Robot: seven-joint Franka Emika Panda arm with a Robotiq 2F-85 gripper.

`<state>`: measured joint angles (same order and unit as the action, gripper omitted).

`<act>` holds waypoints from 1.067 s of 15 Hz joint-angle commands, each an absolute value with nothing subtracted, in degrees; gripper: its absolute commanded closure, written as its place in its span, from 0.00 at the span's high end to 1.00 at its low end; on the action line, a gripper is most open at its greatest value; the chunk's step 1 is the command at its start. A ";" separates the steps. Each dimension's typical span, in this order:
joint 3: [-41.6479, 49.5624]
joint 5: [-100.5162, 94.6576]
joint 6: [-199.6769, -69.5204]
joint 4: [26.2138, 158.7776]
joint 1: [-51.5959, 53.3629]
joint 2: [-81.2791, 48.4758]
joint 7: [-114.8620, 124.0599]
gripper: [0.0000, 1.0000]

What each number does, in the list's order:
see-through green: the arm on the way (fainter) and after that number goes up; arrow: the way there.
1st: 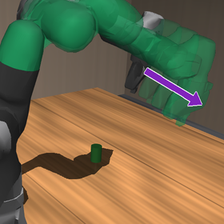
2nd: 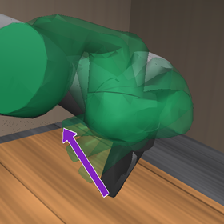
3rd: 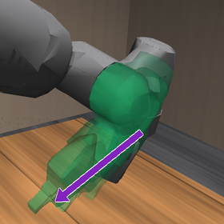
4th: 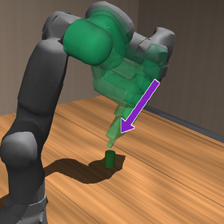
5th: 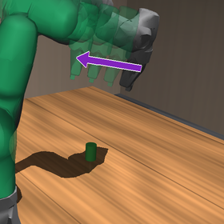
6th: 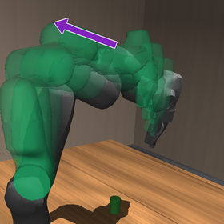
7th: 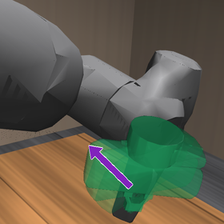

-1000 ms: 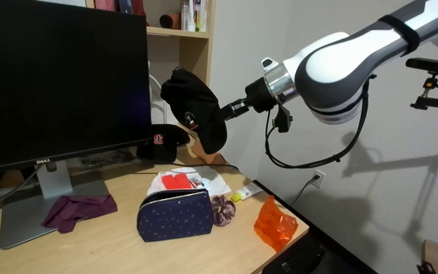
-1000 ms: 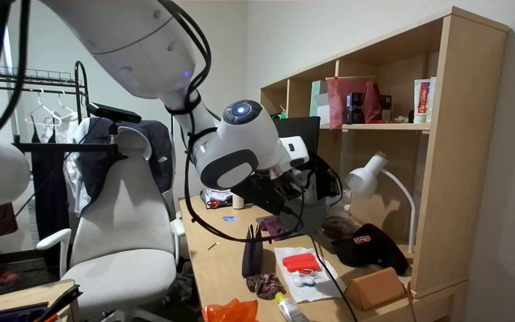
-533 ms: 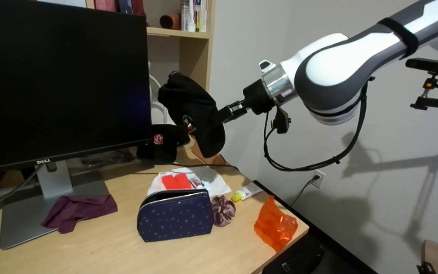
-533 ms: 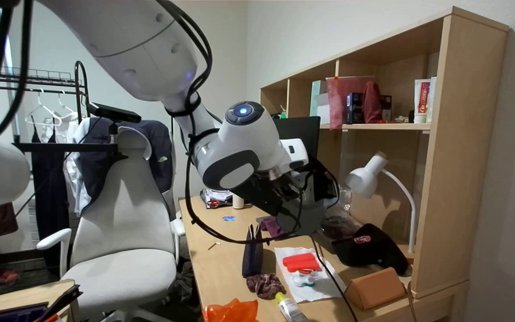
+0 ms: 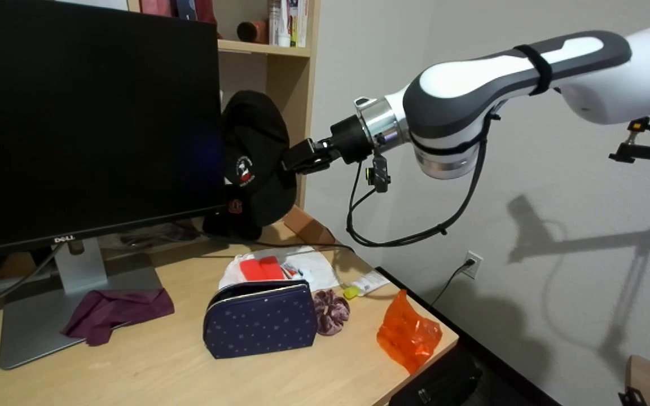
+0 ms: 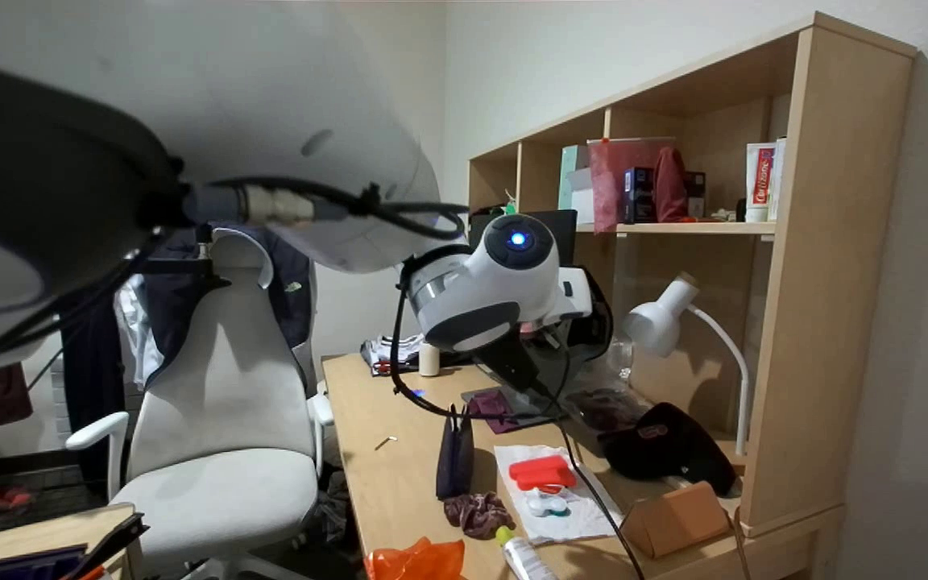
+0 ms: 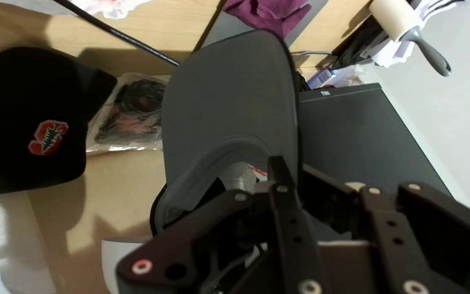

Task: Place the black hat on the other black hat

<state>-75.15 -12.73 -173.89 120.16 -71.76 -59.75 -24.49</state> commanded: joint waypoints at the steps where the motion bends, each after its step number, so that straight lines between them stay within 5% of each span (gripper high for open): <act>1: -75.25 -12.72 -173.66 119.25 -71.43 -61.43 -24.91 0.09; 16: -79.80 -5.60 -155.86 97.09 -63.19 -79.54 -28.83 0.09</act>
